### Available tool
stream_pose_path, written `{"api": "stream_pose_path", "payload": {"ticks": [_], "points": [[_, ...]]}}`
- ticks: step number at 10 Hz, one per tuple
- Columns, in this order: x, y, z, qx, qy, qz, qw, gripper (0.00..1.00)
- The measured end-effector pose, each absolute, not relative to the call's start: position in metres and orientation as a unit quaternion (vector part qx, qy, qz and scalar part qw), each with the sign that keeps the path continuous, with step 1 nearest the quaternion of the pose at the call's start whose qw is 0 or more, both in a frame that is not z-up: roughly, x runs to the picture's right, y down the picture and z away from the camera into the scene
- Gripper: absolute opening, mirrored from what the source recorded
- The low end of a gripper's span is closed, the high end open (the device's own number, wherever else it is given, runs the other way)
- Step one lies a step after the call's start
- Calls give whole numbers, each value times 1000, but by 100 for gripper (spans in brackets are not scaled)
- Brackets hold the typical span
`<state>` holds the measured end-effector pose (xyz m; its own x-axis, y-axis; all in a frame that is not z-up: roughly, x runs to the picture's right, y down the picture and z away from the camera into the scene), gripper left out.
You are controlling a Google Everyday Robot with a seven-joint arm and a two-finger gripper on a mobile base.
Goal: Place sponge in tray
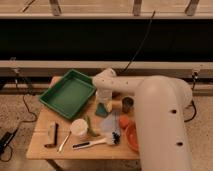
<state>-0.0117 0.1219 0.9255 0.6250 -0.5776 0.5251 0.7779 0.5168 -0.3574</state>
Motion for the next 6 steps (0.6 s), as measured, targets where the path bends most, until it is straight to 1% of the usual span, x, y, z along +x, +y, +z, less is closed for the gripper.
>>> {"api": "stream_pose_path", "payload": {"ticks": [3, 4, 6], "points": [[-9, 121, 925, -290, -171, -396, 854, 2], [-8, 121, 925, -290, -171, -397, 854, 0], [-10, 120, 924, -289, -172, -397, 854, 0]]}}
